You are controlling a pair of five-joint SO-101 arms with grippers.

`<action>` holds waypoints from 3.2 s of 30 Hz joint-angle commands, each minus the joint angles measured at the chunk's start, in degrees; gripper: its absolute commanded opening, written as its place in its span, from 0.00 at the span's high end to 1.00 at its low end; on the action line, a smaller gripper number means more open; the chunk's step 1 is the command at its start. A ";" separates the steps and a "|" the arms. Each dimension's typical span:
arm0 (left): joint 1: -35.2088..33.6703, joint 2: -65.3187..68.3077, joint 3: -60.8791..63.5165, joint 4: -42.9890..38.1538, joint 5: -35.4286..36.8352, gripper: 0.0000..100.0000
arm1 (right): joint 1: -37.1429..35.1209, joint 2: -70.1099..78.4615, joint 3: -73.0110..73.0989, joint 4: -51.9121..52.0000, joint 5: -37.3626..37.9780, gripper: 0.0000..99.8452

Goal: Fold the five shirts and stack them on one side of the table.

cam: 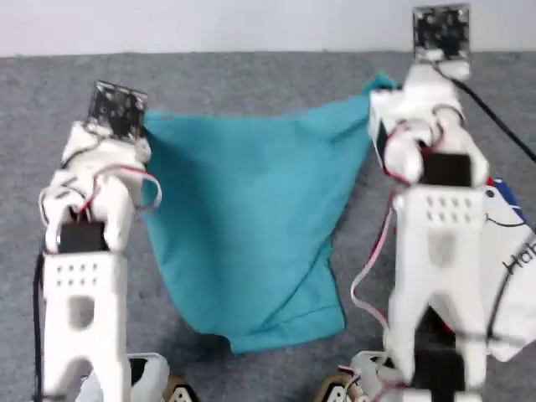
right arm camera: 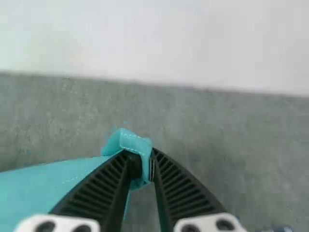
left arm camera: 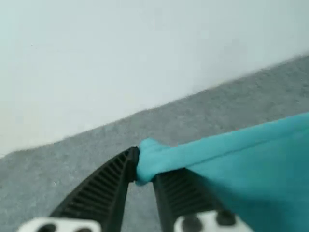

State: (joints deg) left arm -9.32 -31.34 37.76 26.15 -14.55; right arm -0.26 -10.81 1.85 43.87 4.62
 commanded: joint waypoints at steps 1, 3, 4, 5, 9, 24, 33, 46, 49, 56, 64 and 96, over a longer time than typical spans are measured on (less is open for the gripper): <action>-3.16 13.19 -7.96 -6.24 -0.09 0.99 | -1.10 12.44 -12.57 -4.26 -0.09 0.99; -4.13 19.87 -12.53 -6.24 -0.09 0.99 | -1.45 20.88 -21.45 -1.89 -0.09 0.99; -4.48 22.86 -14.29 -6.24 -0.09 0.99 | -1.80 25.27 -25.85 -0.66 -0.09 0.99; -4.57 25.41 -15.69 -6.07 -0.09 0.99 | -1.80 29.58 -30.33 0.84 -0.09 0.99; -5.71 31.56 -17.98 -5.36 -0.18 0.99 | -1.80 46.37 -47.91 6.73 -0.09 0.99; -9.67 40.26 -20.53 -5.54 -0.18 0.99 | -5.58 82.77 -97.23 30.46 6.15 0.86; -9.49 40.26 -20.44 -2.20 -0.44 0.99 | -6.37 70.64 -98.20 55.69 6.59 0.86; -9.14 40.35 -20.09 -1.32 -0.26 0.99 | -15.52 77.23 -98.11 41.89 8.18 0.86; -9.14 40.35 -20.09 -1.32 -0.26 0.99 | -15.69 80.31 -98.11 38.20 5.71 0.86; -9.05 40.35 -20.18 -0.26 -0.26 0.99 | -14.73 86.20 -98.11 32.75 5.45 0.86; -8.35 40.26 -20.09 0.70 -0.26 0.99 | -14.11 91.91 -98.02 24.92 5.63 0.87; -3.96 3.08 -20.88 18.29 -0.35 0.99 | -11.47 40.66 -98.29 54.64 14.42 0.99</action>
State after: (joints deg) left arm -12.92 -17.45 19.91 42.15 -14.55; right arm -12.31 40.35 -94.24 94.33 18.68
